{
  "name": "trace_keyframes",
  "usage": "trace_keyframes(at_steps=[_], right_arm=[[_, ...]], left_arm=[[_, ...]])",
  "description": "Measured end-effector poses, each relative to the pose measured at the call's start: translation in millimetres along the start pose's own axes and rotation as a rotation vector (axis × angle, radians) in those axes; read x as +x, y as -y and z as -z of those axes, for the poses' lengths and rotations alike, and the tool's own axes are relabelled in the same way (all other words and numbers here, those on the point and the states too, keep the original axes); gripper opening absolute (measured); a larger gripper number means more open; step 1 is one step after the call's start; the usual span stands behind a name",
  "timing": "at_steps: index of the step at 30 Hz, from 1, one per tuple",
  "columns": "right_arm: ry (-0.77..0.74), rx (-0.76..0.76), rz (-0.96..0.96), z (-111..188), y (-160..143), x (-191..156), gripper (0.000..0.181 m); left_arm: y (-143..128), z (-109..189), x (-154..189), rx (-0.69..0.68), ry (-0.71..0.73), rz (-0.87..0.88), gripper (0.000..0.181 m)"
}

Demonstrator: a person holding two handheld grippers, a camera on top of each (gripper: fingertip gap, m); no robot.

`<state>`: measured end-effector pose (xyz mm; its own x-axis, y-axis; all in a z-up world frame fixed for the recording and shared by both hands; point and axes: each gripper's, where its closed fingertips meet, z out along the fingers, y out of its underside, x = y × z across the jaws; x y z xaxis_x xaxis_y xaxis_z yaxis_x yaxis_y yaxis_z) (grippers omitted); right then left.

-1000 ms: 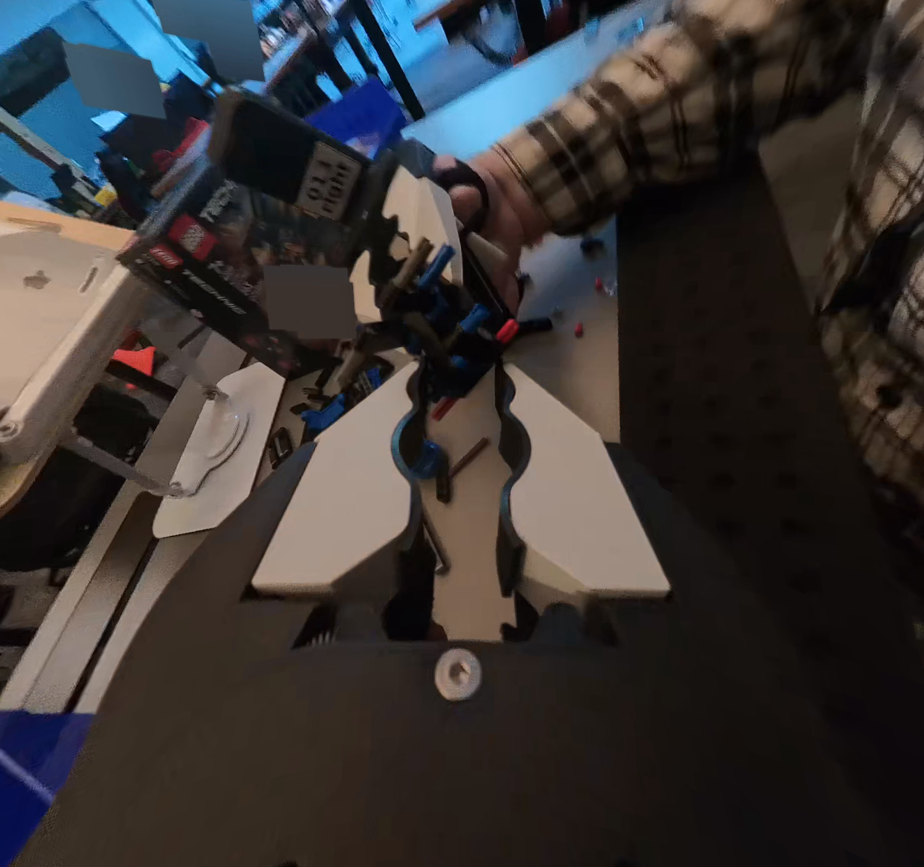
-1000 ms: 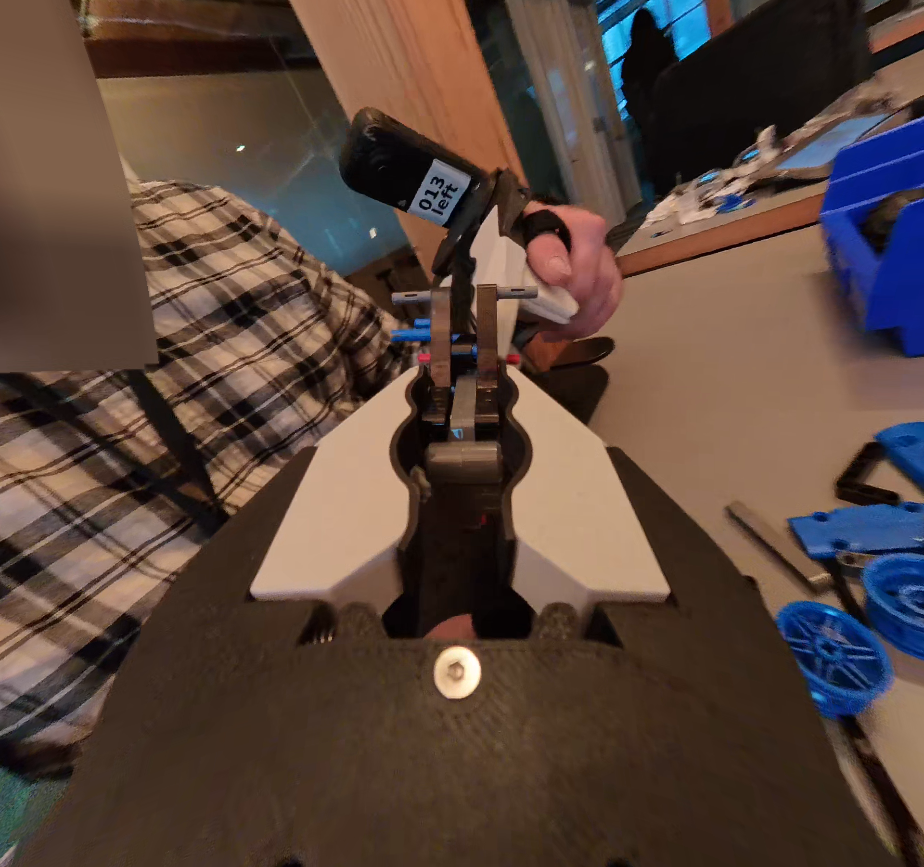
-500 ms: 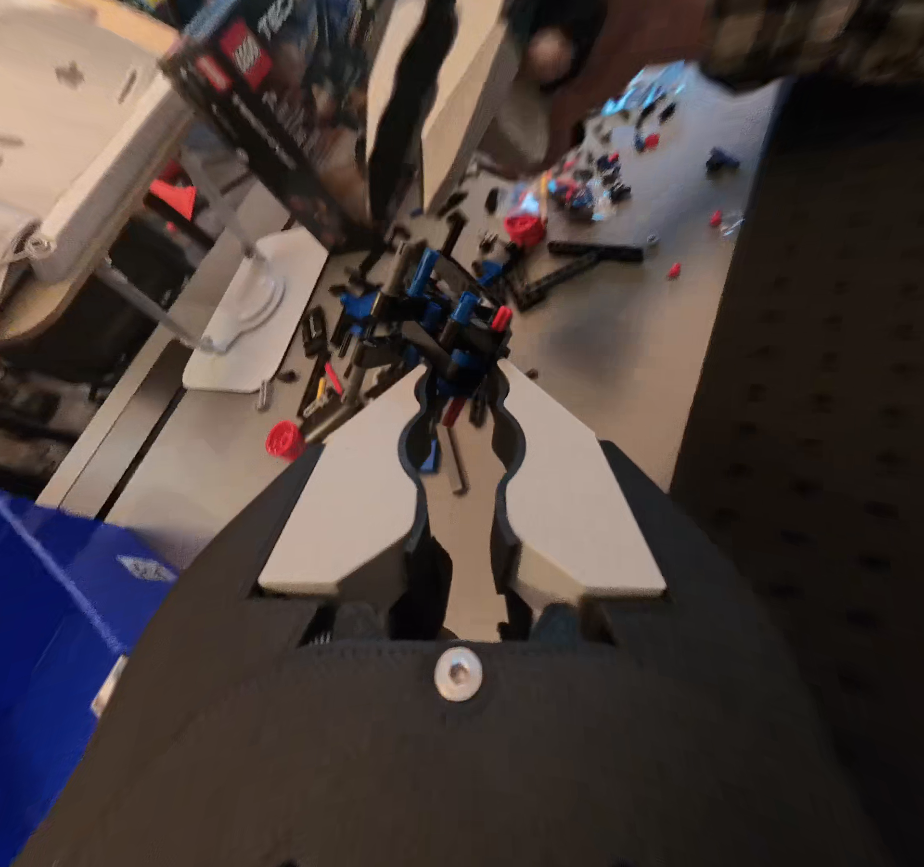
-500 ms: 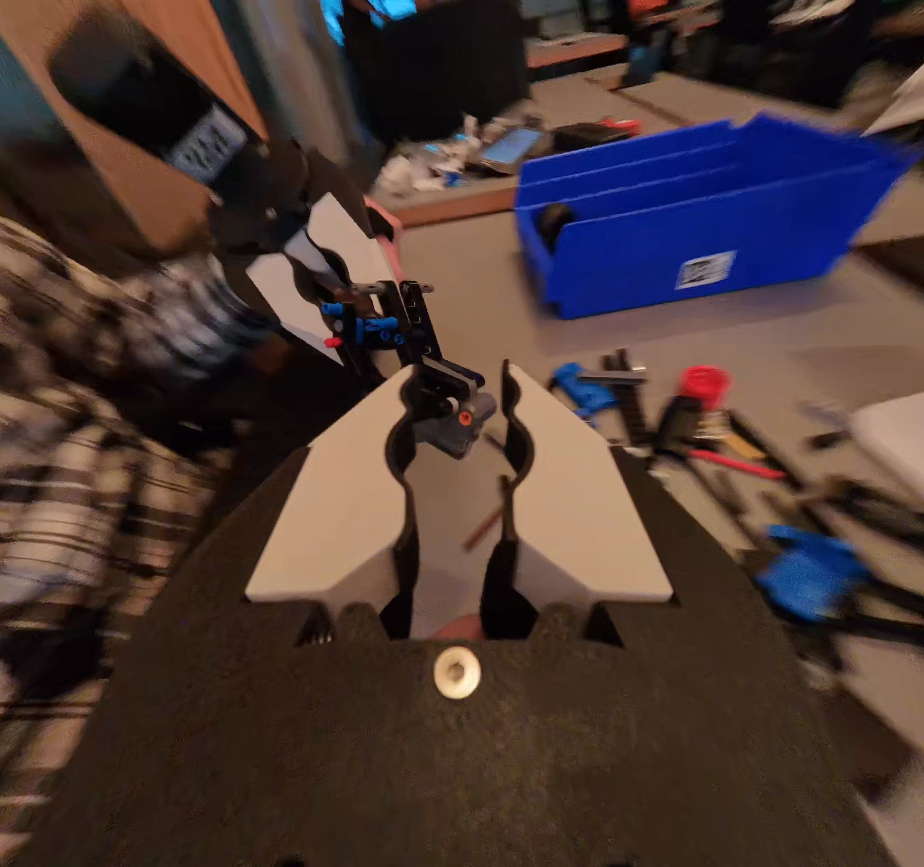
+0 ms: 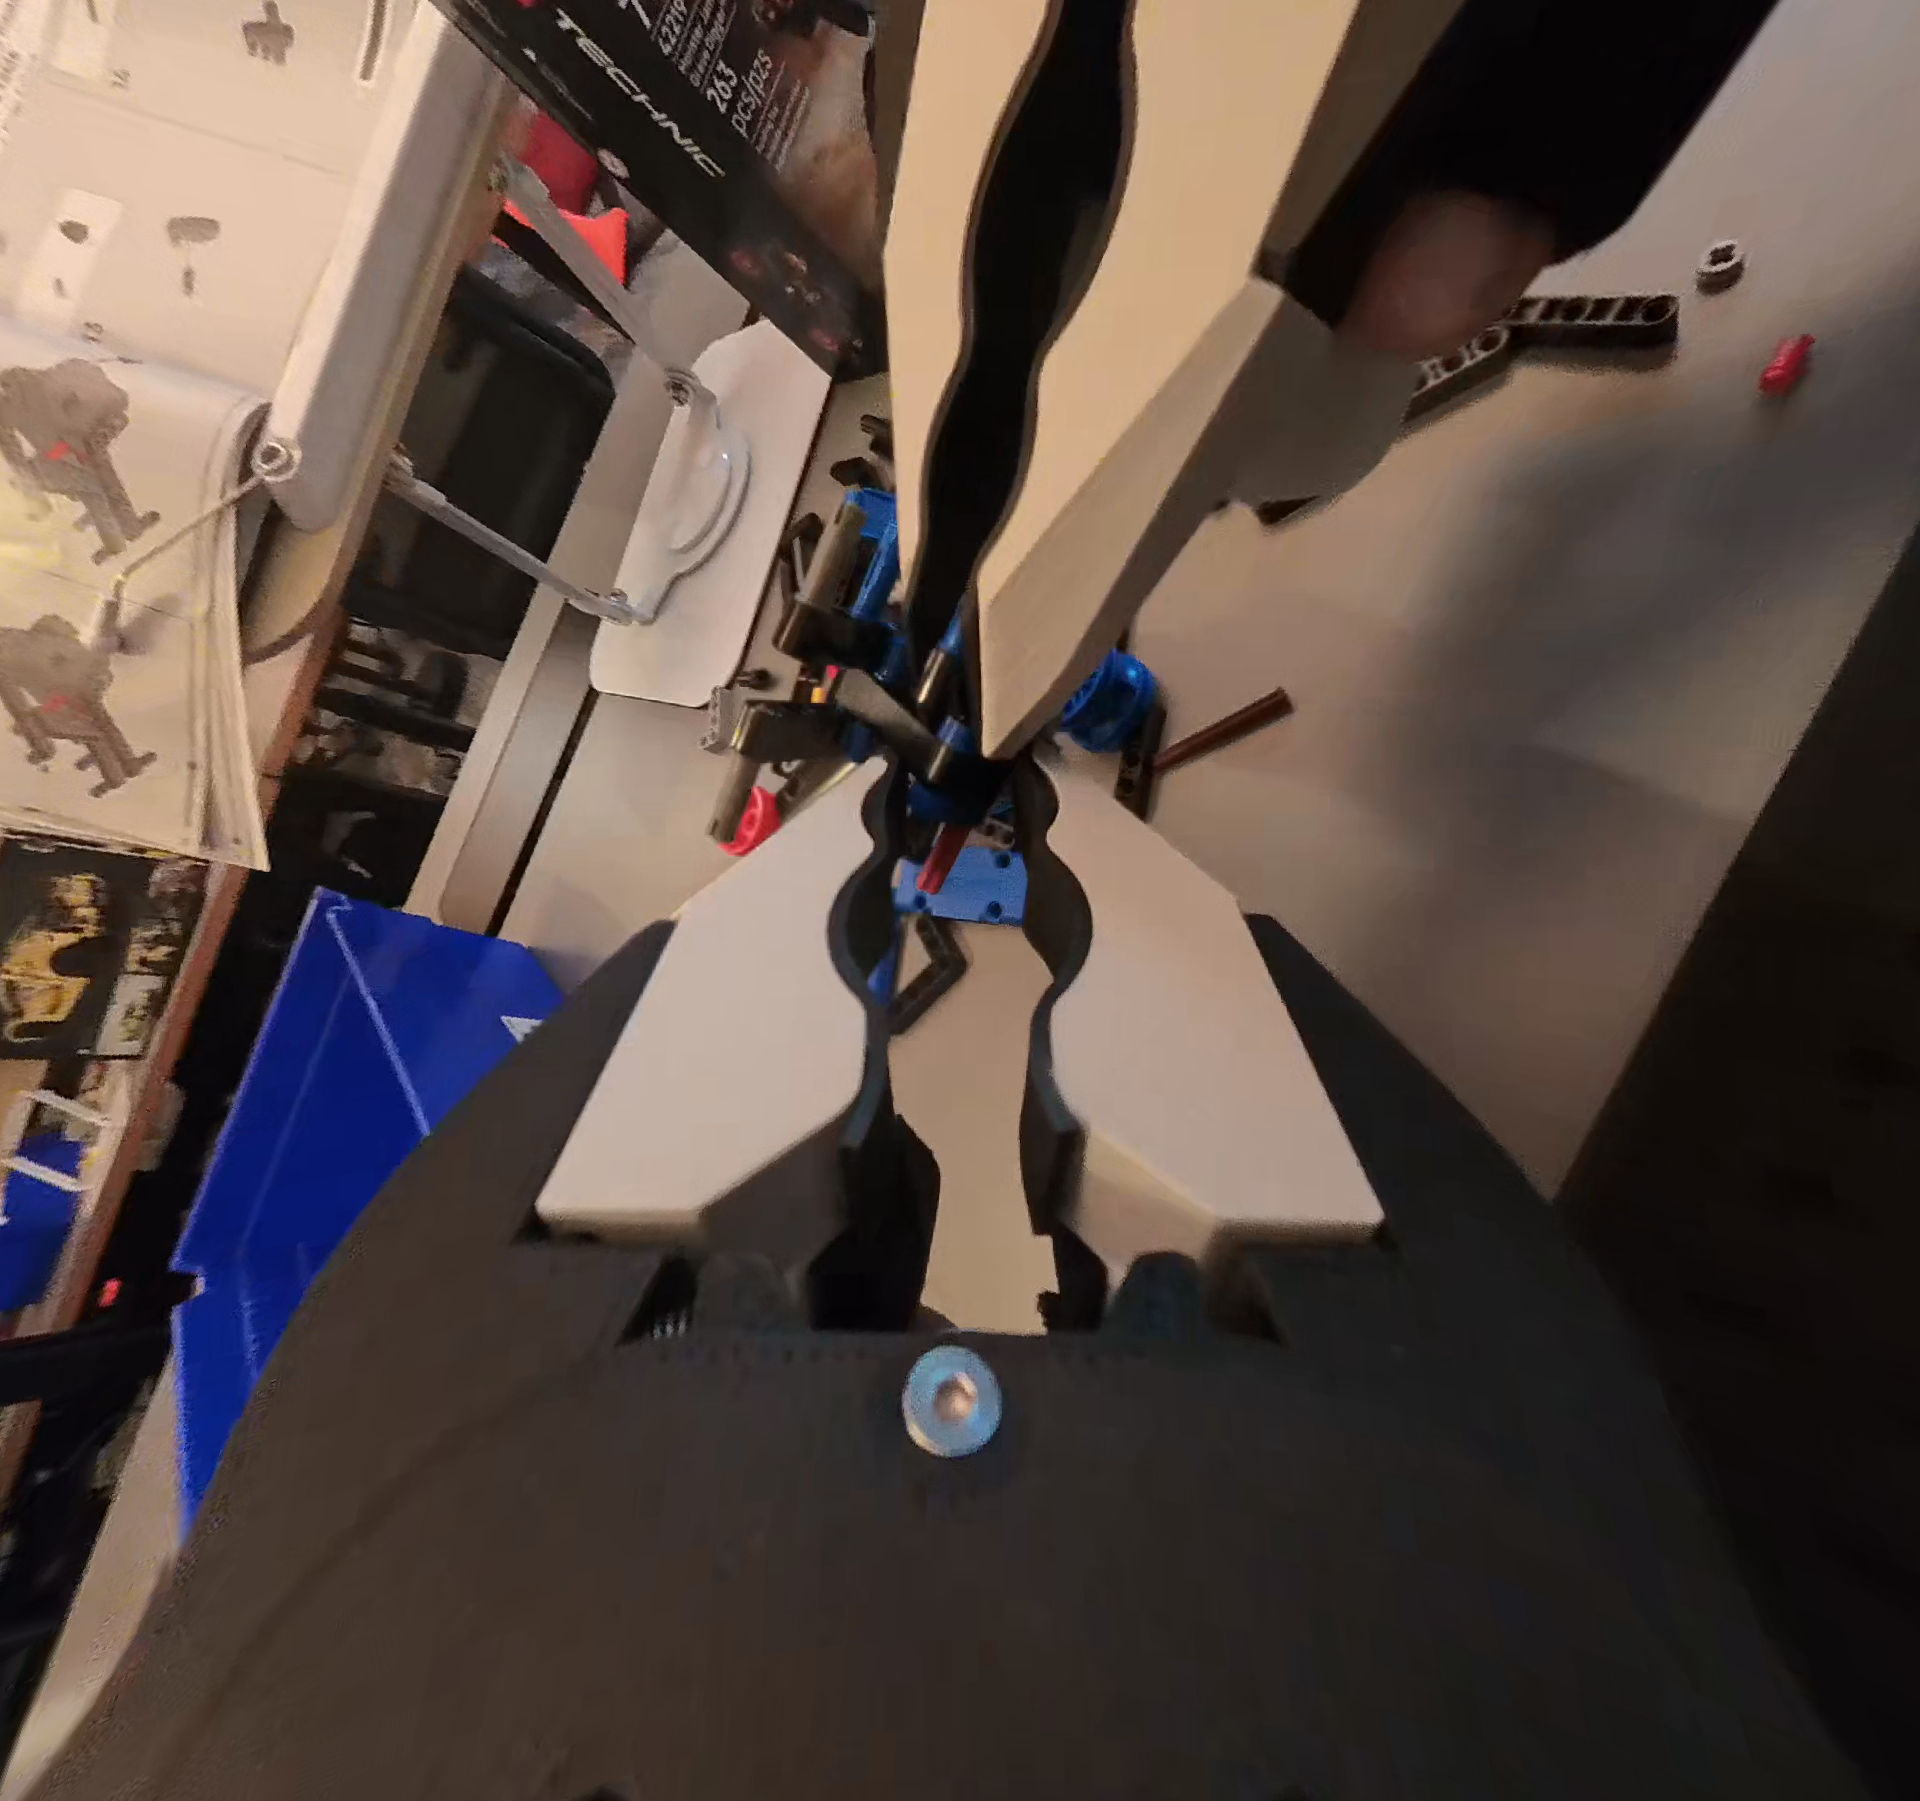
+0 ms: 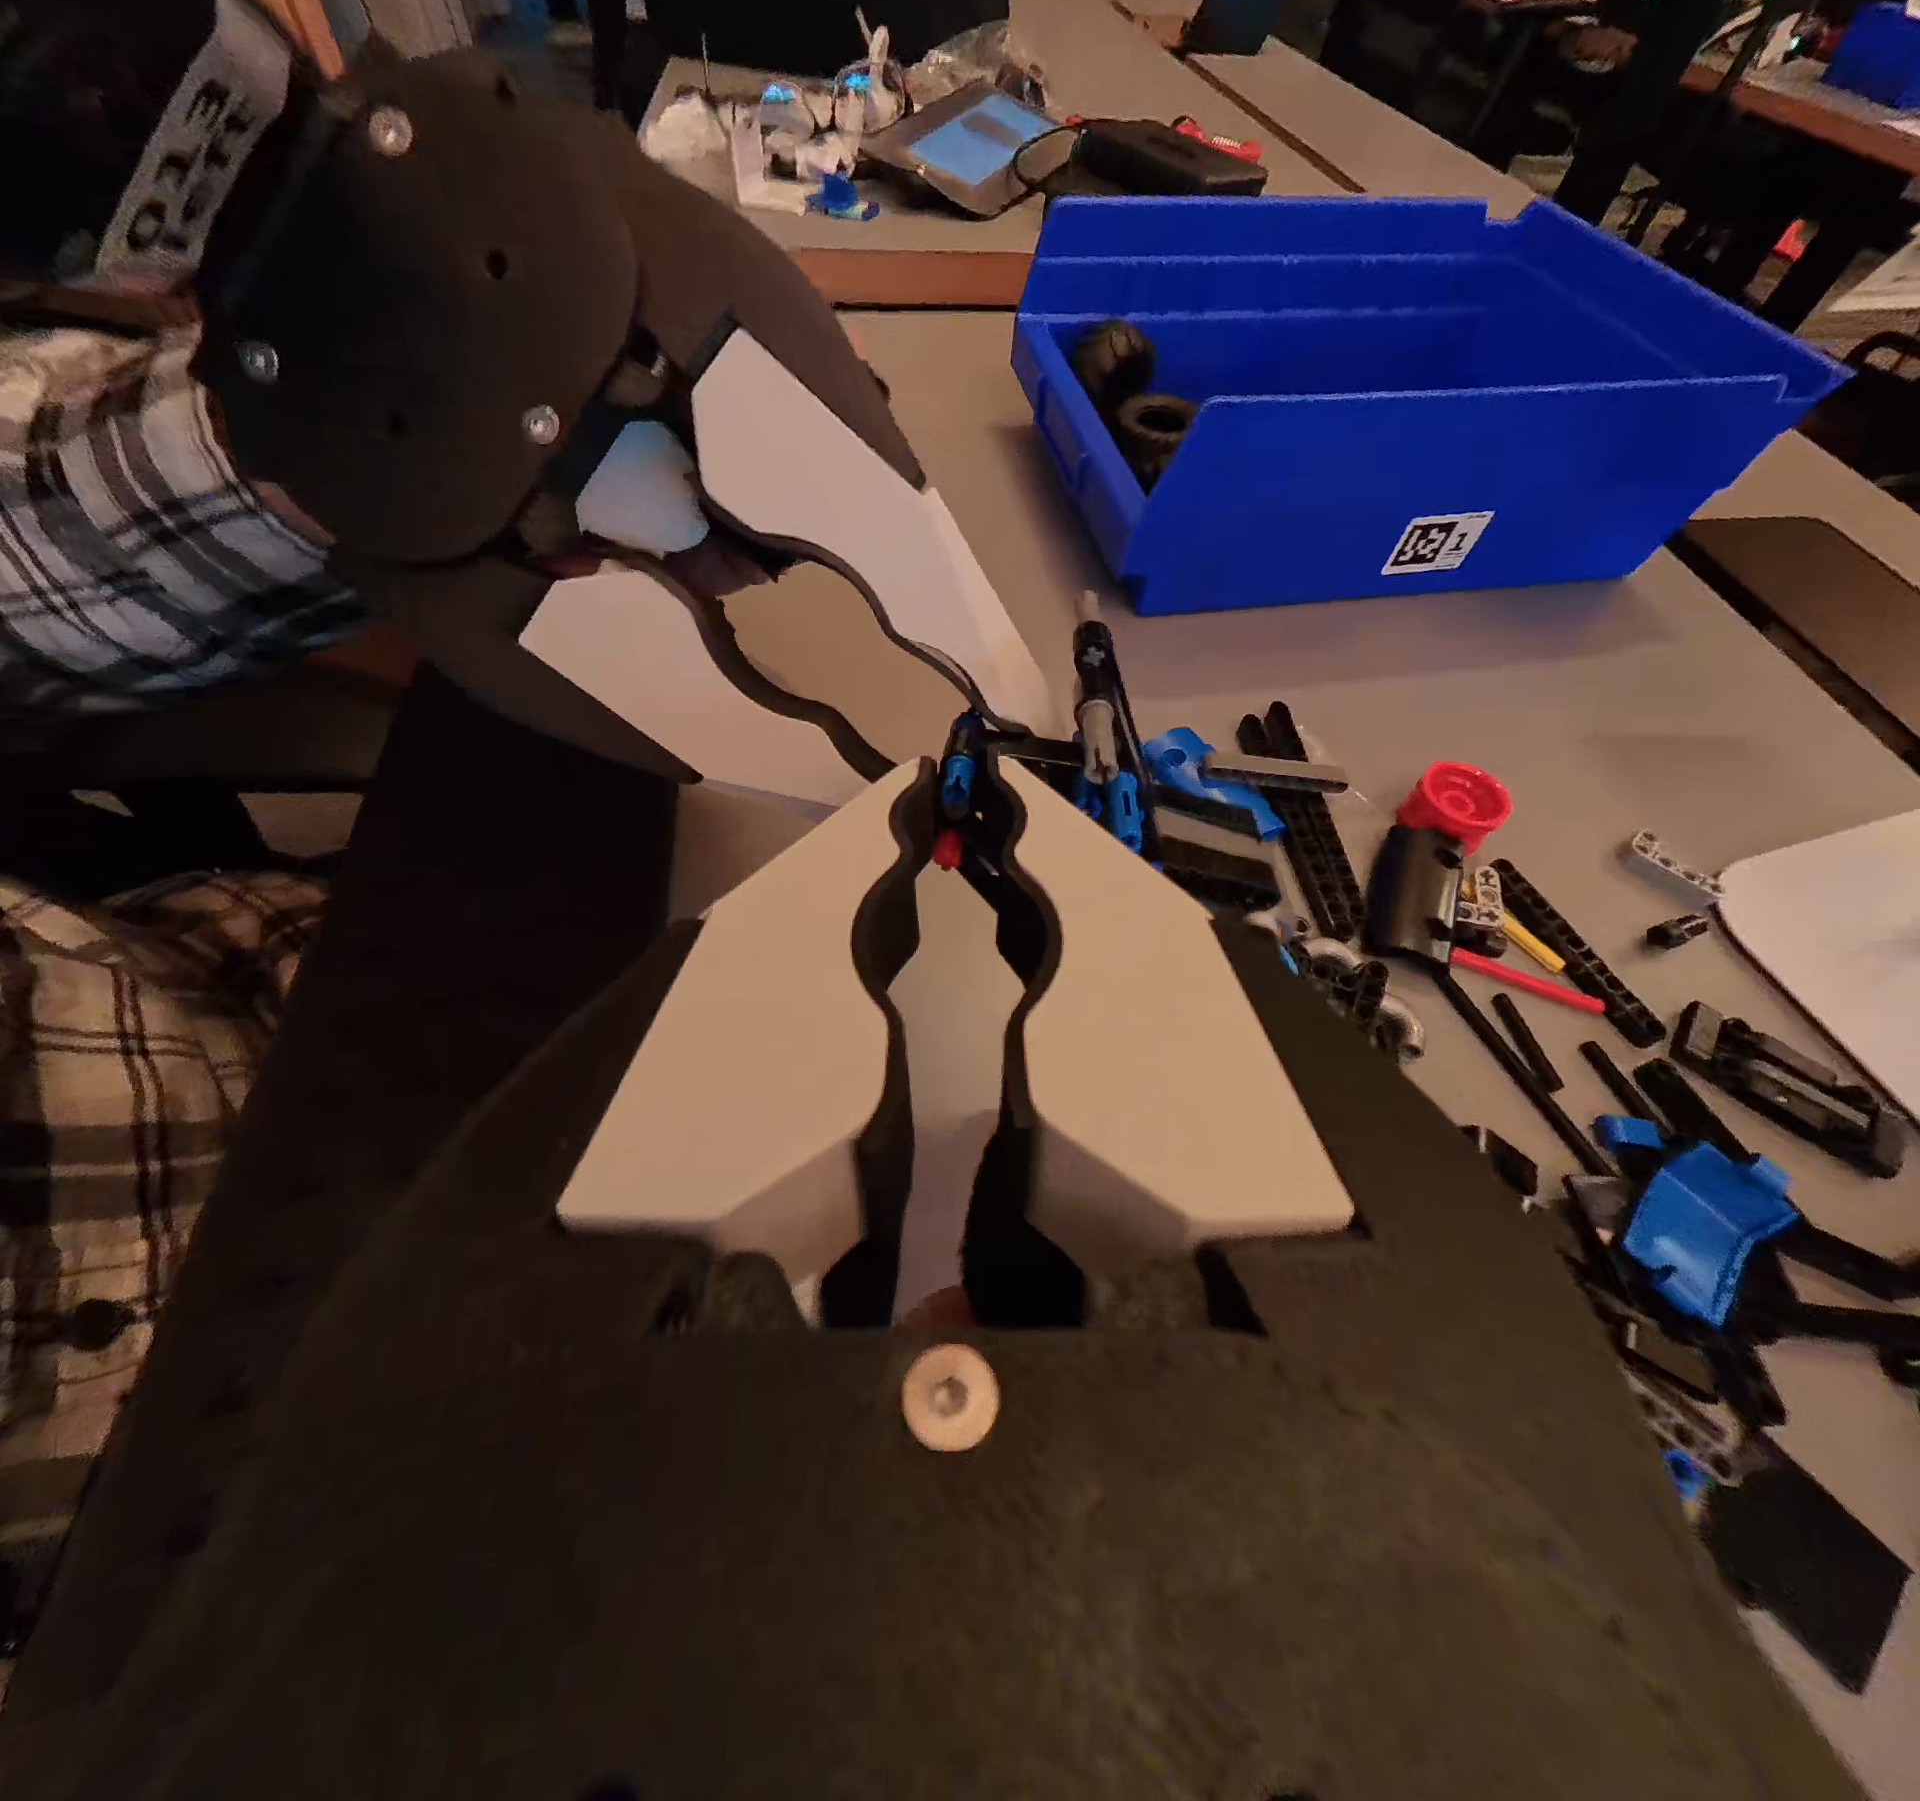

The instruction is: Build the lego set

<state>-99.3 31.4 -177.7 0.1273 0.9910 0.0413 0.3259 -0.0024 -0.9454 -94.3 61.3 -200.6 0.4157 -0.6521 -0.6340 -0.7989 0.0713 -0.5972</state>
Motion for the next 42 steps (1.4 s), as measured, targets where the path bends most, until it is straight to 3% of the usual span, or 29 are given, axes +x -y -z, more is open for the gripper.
trace_keyframes(at_steps=[8, 13, 15, 18, 22, 24, 28, 31, 42], right_arm=[[0.201, 0.119, -0.235, 14.1, 10.6, -5.5, 0.005], [0.224, 0.095, -0.271, 8.4, 5.6, -8.7, 0.006], [0.238, 0.105, -0.314, 6.4, 6.2, -8.8, 0.006], [0.263, 0.121, -0.352, 6.4, 7.0, -9.8, 0.005], [0.275, 0.143, -0.41, 7.3, 5.2, -5.6, 0.005], [0.27, 0.165, -0.454, 10.2, 4.7, 2.4, 0.005], [0.278, 0.136, -0.472, 3.6, 1.0, -0.7, 0.005], [0.307, 0.132, -0.485, -0.7, 2.4, -8.0, 0.005], [0.304, 0.124, -0.447, -1.6, -1.0, -11.6, 0.005]], left_arm=[[14.1, 12.0, -4.6, 0.101, 0.12, -0.179, 0.013], [3.9, 14.1, 5.9, 0.077, 0.08, -0.177, 0.024], [1.5, 15.2, 11.6, 0.072, 0.056, -0.15, 0.037], [2.5, 17.8, 18.4, 0.107, -0.028, -0.045, 0.039], [-6.1, 29.8, 20.5, 0.102, -0.189, 0.104, 0.032], [-3.6, 38.3, 8.8, 0.154, -0.18, 0.174, 0.032], [2.7, 35.8, -0.2, 0.141, 0.011, -0.054, 0.036], [8.5, 24.3, 4.4, 0.11, 0.105, -0.201, 0.022], [7.8, 20.2, 12.1, 0.138, 0.113, -0.274, 0.014]])
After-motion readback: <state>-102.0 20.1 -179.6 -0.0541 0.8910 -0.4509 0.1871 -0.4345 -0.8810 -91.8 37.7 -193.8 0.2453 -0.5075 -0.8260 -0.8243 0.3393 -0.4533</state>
